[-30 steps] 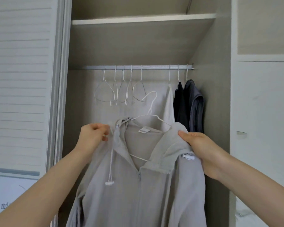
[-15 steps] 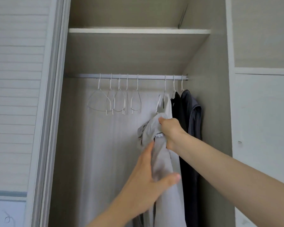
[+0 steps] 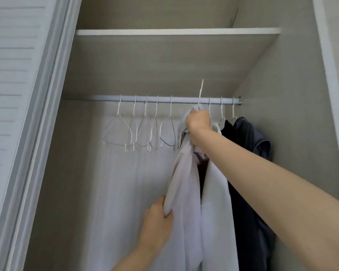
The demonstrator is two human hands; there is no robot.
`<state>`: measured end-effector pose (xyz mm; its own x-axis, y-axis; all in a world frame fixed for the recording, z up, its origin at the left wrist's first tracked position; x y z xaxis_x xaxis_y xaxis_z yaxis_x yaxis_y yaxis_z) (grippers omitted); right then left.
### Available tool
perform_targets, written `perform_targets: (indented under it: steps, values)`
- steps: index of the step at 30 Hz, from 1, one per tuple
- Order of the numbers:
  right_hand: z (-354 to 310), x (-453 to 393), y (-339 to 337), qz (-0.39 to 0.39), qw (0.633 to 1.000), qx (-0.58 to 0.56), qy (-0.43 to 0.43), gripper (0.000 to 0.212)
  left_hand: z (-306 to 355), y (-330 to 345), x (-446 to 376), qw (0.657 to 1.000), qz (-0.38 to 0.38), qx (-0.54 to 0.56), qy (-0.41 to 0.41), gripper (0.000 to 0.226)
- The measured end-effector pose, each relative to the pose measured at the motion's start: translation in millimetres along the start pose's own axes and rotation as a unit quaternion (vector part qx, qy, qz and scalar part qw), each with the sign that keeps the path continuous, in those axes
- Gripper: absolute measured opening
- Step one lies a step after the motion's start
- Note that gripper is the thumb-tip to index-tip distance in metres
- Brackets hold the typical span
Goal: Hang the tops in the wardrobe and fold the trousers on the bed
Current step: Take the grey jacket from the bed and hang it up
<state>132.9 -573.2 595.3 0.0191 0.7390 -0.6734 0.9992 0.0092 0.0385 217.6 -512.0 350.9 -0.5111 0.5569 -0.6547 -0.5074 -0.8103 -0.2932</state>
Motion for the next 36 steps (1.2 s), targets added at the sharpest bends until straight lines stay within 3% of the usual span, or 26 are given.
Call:
perform_targets:
  steps: [3,6,15,19,22,26,27,30,34,36]
  values:
    - [15.1,-29.3,14.5,-0.01,1.0,0.007,0.002,0.022,-7.6,12.0,-29.3,0.999,-0.026,0.025,0.026,0.029]
    - [28.7,-49.9,25.1,-0.017,0.999,0.032,0.007,0.028,-18.4,23.3,-52.8,0.998,-0.039,0.047,0.031,0.035]
    - [51.8,-65.3,29.5,-0.074,0.986,0.144,0.036,0.028,-46.0,43.7,-72.8,0.996,-0.062,0.066,0.026,0.022]
    - [54.6,-56.0,22.7,-0.094,0.99,0.103,-0.012,0.014,-49.2,45.2,-66.3,0.996,-0.067,0.063,0.014,0.022]
    - [52.9,-41.7,13.9,-0.09,0.99,0.098,-0.054,0.019,-48.0,41.9,-56.1,0.996,-0.063,0.064,0.018,0.024]
    - [48.3,-6.8,-6.3,-0.095,0.968,0.186,-0.142,0.01,-43.1,30.2,-33.6,0.996,-0.075,0.043,-0.001,0.023]
    - [48.9,6.6,-13.3,-0.107,0.96,0.207,-0.157,0.012,-41.5,25.8,-23.8,0.996,-0.078,0.038,-0.004,0.023]
    - [55.4,43.7,-33.4,-0.142,0.95,0.22,-0.172,0.049,-38.6,16.2,4.2,0.997,-0.078,0.001,-0.006,0.02]
    - [76.7,103.2,-62.4,-0.181,0.934,0.263,-0.163,0.042,-38.9,0.2,51.3,0.996,-0.083,-0.016,-0.032,0.016]
    - [90.4,136.7,-74.4,-0.219,0.921,0.278,-0.164,0.05,-37.8,-10.2,74.9,0.995,-0.091,-0.014,-0.047,0.016]
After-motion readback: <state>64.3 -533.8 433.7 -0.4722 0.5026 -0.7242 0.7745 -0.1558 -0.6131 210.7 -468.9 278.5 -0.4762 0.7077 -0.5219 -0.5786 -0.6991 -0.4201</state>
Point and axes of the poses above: each hand's wrist, its own x-axis away from the middle knuckle, its own y-axis out of the palm, z = x × y, the point moved 1 cm from there along -x, towards the middle knuckle, and after that the axes turned 2 degrees about z, right-handed, at the moved point
